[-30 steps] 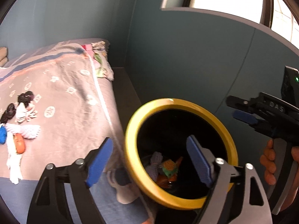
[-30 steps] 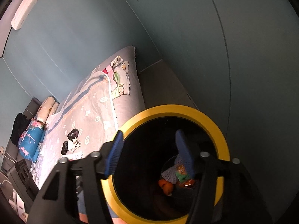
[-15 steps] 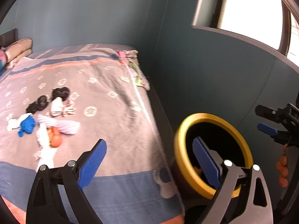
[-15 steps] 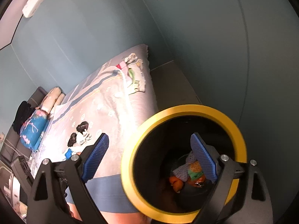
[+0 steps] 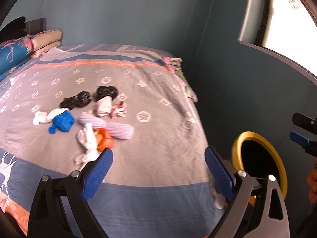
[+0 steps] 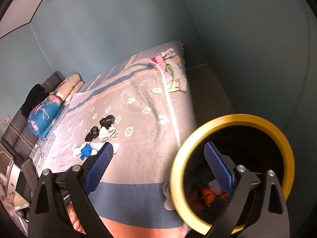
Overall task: Collect trash
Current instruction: 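Move both tools away from the bin back over the bed, then grasp the white tissue bundle with the left tool while the right tool grasps the pink bra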
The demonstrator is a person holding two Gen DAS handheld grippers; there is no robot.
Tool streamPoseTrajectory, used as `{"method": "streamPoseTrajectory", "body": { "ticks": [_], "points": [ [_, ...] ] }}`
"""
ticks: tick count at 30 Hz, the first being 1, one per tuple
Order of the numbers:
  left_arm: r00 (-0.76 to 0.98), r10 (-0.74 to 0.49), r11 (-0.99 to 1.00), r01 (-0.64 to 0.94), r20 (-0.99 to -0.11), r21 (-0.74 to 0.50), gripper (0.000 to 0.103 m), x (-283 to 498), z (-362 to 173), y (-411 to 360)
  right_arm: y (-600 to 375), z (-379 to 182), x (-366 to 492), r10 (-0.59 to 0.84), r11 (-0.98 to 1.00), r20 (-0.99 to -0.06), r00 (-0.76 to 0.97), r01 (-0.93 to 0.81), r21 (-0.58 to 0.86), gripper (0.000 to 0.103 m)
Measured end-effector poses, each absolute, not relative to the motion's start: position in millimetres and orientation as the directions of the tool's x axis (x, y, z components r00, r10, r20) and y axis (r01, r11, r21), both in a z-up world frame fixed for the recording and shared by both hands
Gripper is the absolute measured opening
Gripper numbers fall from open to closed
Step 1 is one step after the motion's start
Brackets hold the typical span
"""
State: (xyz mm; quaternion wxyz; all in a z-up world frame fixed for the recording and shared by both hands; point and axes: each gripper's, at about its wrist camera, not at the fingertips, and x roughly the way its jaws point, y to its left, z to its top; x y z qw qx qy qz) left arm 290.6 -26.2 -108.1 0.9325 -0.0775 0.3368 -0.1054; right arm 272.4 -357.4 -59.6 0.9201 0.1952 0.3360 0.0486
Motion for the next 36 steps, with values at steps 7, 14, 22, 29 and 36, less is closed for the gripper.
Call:
{"method": "streamPoseTrajectory", "body": {
  "ticks": [7, 14, 22, 29, 36],
  "points": [
    [0.747, -0.201, 0.970, 0.062, -0.633, -0.235, 0.090, 300.3, -127.5, 14.1, -301.6, -63.1, 299.2, 0.274, 0.939, -0.621, 0.734, -0.065, 0.338, 0.090],
    [0.737, -0.172, 0.959, -0.025, -0.654, -0.281, 0.090, 315.1, -150.9, 54.4, -242.1, -71.5, 332.2, 0.295, 0.952, -0.664, 0.687, -0.152, 0.266, 0.092],
    [0.710, -0.165, 0.940, -0.097, -0.685, -0.328, 0.090, 329.1, -182.7, 88.0, -179.5, -94.9, 384.7, 0.316, 0.948, -0.727, 0.609, -0.227, 0.221, 0.092],
    [0.700, -0.162, 0.935, -0.116, -0.696, -0.334, 0.090, 341.8, -196.2, 96.9, -123.1, -121.2, 441.3, 0.295, 0.948, -0.777, 0.556, -0.275, 0.163, 0.092],
    [0.702, -0.160, 0.940, -0.105, -0.694, -0.324, 0.090, 355.2, -201.7, 97.1, -80.4, -148.3, 498.2, 0.307, 0.936, -0.816, 0.490, -0.311, 0.165, 0.092]
  ]
}}
